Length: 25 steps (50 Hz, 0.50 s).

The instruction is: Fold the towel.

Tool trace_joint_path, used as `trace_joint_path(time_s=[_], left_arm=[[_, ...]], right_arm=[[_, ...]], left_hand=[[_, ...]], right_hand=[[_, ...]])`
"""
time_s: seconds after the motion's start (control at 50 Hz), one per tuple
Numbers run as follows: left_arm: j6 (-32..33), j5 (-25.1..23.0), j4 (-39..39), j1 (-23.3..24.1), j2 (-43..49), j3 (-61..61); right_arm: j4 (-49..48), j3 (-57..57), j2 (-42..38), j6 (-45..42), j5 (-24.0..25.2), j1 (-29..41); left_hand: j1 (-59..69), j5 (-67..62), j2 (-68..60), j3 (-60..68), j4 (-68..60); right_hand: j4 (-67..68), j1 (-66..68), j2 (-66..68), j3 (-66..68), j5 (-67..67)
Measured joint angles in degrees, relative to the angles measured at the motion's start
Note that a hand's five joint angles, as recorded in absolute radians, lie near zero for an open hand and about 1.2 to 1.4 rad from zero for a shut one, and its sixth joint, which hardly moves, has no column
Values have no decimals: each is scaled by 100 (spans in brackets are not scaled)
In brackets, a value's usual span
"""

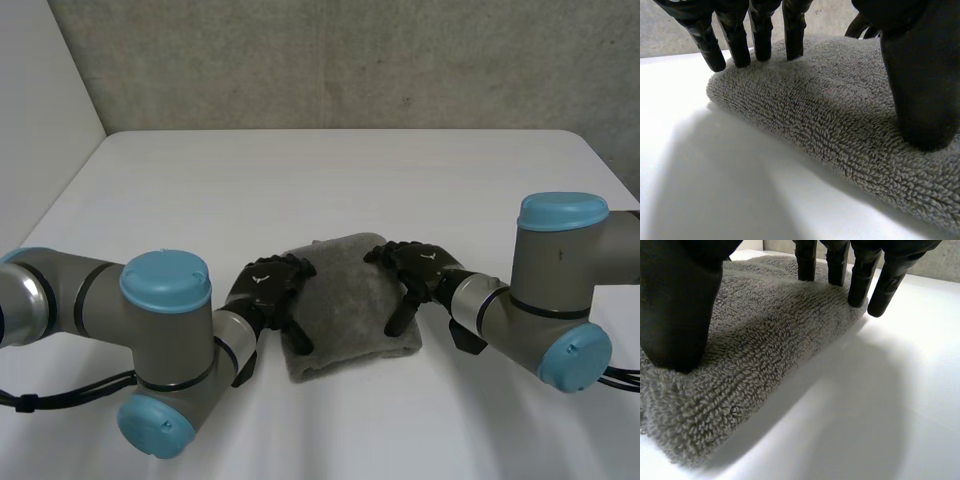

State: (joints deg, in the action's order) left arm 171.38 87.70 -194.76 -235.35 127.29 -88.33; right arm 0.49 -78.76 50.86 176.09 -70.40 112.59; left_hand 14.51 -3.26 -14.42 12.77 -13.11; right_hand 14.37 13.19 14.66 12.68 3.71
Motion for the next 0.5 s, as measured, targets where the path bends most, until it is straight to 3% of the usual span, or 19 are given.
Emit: trace_joint_path(time_s=[0.1,0.3,0.5], left_arm=[[-13,46,-2,-2,-243,6],[-32,84,35,-132,-1325,131],[-28,40,744,-486,-2363,880]], right_arm=[[6,-105,269,-17,36,2],[-40,-339,1612,6,-34,1],[-44,14,2758,30,-1140,-16]], left_hand=[[0,9,0,0,0],[0,9,0,0,0],[0,9,0,0,0]], right_hand=[[0,0,0,0,0],[0,0,0,0,0],[0,0,0,0,0]])
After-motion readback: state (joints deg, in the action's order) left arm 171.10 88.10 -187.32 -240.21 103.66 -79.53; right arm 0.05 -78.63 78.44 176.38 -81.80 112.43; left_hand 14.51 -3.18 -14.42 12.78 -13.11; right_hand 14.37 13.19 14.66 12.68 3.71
